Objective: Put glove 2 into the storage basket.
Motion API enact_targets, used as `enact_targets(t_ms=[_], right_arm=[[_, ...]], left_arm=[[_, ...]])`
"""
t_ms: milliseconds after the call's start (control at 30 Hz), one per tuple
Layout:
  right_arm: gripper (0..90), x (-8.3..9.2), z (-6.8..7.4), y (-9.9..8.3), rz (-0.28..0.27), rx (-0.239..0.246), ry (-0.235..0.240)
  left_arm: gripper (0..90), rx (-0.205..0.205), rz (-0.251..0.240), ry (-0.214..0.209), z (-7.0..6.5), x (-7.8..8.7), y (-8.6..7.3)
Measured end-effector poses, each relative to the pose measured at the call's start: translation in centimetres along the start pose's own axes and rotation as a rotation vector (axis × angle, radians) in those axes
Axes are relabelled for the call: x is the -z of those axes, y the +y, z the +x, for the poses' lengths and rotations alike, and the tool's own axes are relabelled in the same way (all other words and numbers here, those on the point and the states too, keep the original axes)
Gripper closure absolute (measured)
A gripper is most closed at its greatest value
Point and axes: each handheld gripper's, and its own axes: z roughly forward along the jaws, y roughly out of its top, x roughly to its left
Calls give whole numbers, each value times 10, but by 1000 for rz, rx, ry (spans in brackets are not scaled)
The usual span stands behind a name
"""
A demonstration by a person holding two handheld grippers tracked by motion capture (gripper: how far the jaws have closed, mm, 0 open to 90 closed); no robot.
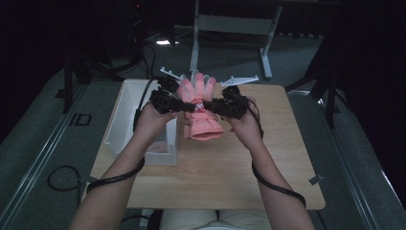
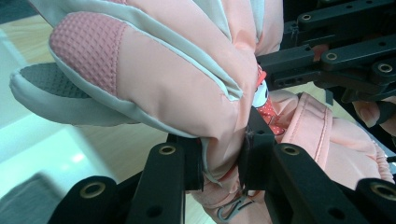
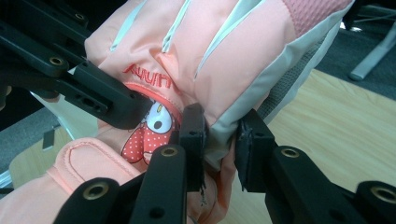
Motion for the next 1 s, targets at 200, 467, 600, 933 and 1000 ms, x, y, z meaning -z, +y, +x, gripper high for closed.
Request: enact_targets(t_ms=[200,467,600,933,1000], right_arm=[[746,-15,14,22,-4,34,27],[747,-45,38,48,13,75,57],[747,-59,47,58,23,84,73],[748,-110,70,76,76,123,105],[748,-120,70,72,88,115,110]], left_arm=[[738,29,-27,36,12,24,-4],[738,67,-43,83,34,51,-13],[738,100,-47,102,50,67,-19],[738,201,-79,142,88,80,-48],[738,226,-71,156,96,74,-54]])
